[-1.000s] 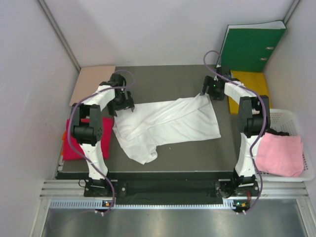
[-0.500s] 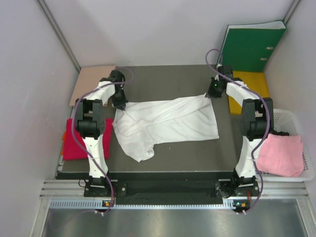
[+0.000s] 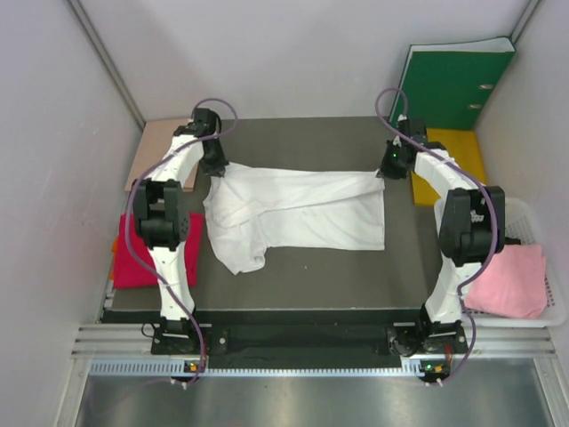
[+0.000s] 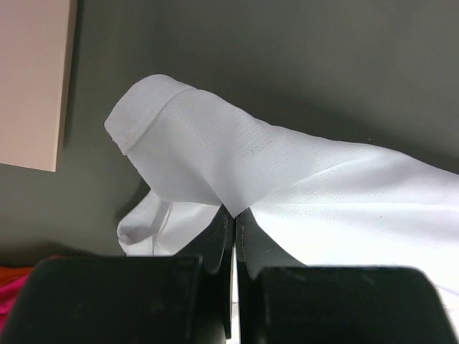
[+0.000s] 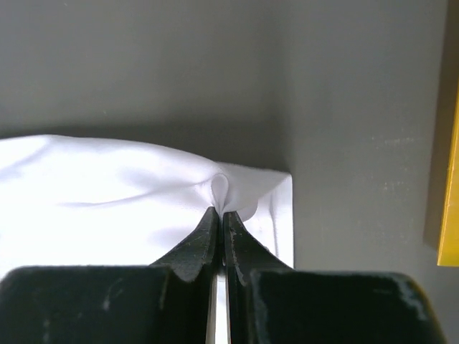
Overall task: Fold and stack the t-shirts
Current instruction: Fold the flattened tshirt in 1/3 of the way
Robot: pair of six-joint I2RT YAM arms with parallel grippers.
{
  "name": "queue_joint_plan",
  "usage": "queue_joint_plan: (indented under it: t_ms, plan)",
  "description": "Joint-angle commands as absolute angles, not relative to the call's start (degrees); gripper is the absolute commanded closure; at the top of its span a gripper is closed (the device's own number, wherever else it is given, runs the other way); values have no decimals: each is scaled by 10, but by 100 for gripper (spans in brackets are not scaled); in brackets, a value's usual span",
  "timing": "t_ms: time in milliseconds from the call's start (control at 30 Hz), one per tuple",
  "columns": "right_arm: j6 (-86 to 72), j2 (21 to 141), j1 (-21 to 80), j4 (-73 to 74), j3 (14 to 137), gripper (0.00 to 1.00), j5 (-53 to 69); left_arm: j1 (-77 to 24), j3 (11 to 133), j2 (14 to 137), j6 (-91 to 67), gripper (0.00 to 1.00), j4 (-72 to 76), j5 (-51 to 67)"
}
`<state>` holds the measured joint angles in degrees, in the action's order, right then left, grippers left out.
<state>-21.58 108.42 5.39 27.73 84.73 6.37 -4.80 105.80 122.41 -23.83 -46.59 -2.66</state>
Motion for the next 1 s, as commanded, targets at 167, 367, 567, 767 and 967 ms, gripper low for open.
queue_joint_plan:
  t_ms: [167, 367, 567, 767, 967]
  plan:
    - [-226, 1138, 46, 273, 834, 53, 79, -30, 1178, 1273, -228, 59, -475, -19]
    - [-244, 1109, 47, 254, 809, 34, 79, -28, 1226, 1313, -215, 1, -510, -15]
    - [-251, 1090, 47, 251, 798, 35, 73, -7, 1145, 1263, -211, 3, -458, -16]
    - [-287, 1101, 46, 202, 771, 37, 88, 22, 1158, 1295, -204, 22, -453, -4]
    - [-346, 1137, 47, 129, 772, 40, 126, 30, 1198, 1328, -198, 24, -455, 21]
